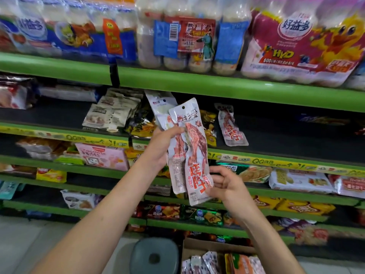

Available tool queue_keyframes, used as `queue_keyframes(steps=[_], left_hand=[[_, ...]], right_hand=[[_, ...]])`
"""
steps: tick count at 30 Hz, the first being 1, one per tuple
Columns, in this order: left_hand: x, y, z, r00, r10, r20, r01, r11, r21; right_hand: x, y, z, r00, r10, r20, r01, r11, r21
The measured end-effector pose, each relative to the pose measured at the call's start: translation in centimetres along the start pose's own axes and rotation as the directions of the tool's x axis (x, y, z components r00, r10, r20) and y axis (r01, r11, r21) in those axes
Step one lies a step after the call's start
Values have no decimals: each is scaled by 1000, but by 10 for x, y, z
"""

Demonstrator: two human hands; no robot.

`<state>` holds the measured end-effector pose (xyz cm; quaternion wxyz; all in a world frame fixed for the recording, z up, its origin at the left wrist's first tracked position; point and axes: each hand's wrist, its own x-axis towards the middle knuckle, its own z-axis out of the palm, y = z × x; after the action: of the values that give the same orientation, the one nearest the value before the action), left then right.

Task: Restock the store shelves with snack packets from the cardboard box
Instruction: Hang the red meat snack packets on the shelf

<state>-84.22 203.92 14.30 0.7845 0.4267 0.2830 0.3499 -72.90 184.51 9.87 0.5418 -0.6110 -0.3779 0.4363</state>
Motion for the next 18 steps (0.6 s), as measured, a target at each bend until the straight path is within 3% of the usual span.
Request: queue_keyframes(steps=[9,18], left_hand=[[15,-3,-9,999,-51,17,50,998,33],[23,-10,-20,997,-79,-14,78,997,-9]], right_hand=[[10,5,9,998,29,-57,-26,999,39],[12,11,11,999,23,-25,-19,991,135]])
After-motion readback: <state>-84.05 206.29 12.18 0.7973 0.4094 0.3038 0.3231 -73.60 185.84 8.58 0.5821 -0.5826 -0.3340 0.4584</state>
